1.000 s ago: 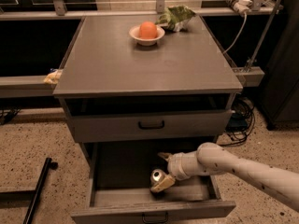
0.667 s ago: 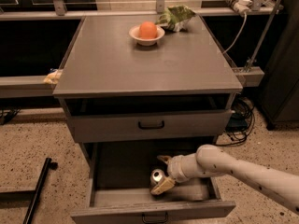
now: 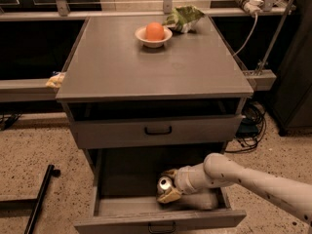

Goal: Pick 7up can from middle drawer and place on counter

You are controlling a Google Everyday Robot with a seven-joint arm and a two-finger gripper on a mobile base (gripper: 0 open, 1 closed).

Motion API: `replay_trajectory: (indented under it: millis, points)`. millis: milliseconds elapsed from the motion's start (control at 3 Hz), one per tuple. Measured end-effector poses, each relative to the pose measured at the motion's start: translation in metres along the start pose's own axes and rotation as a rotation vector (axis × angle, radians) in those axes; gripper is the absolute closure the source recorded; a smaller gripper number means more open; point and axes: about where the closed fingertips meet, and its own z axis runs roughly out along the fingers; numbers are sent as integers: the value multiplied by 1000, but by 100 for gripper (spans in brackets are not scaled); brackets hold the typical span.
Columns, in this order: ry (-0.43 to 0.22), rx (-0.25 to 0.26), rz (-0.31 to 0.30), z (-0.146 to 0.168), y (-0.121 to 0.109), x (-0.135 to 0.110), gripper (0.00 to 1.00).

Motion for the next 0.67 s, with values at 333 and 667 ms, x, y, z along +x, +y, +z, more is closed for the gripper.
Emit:
replay_trajectory:
  millis: [333,667]
  points:
    - [6,21,-5,-8,-2,-8,61]
    - [11,56,-11,-31,-3,-22,84]
